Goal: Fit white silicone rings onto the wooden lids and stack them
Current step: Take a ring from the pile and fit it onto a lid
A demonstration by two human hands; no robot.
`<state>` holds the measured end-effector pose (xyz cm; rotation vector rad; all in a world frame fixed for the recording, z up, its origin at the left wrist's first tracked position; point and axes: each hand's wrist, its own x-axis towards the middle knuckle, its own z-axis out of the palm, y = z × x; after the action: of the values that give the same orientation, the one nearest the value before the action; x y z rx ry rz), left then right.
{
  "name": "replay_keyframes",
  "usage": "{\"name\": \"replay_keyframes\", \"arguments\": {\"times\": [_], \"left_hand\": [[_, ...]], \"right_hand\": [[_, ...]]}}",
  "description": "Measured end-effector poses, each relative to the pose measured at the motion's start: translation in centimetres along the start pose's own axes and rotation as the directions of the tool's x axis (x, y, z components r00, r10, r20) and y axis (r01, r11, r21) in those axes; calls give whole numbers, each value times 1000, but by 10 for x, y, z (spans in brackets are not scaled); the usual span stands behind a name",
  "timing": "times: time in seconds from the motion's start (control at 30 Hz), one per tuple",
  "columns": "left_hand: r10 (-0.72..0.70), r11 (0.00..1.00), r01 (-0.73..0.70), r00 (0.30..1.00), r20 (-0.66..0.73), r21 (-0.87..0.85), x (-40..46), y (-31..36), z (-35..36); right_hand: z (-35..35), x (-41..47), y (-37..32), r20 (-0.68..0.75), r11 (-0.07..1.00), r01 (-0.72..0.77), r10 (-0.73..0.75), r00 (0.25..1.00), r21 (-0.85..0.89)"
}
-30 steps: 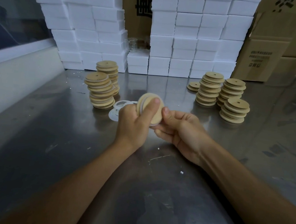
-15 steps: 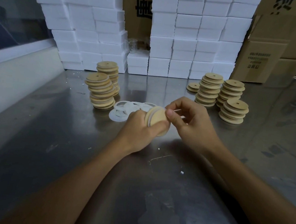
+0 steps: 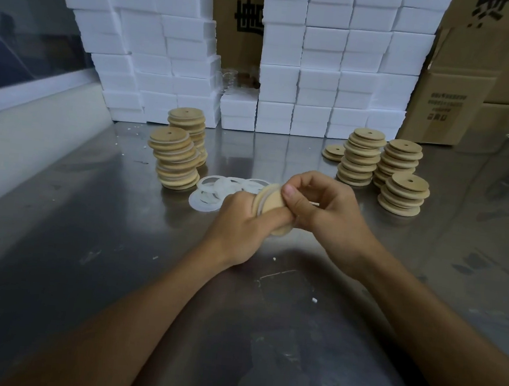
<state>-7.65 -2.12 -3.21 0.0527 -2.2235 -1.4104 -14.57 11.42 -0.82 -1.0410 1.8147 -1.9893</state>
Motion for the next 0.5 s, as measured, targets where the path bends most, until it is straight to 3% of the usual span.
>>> {"name": "replay_keyframes", "arguments": {"times": [0.1, 0.2, 0.3, 0.4, 0.5], "left_hand": [[-67, 991, 53, 990, -123, -120, 2, -2, 4], [-131, 974, 94, 976, -176, -208, 7, -5, 4], [-121, 984, 91, 973, -195, -154, 8, -8, 2], [-20, 997, 41, 953, -302, 63, 7, -9, 4], [41, 942, 90, 925, -377, 324, 4, -6, 0]], "right_hand": [[2, -1, 2, -27, 944, -194, 209, 978, 266], [3, -3, 6, -2, 911, -283, 297, 955, 298], [5, -3, 8, -36, 912, -289, 312, 949, 292], [6, -2, 8, -160, 958, -218, 249, 955, 187], [1, -2, 10, -291, 970, -59, -14, 956, -237]]}}
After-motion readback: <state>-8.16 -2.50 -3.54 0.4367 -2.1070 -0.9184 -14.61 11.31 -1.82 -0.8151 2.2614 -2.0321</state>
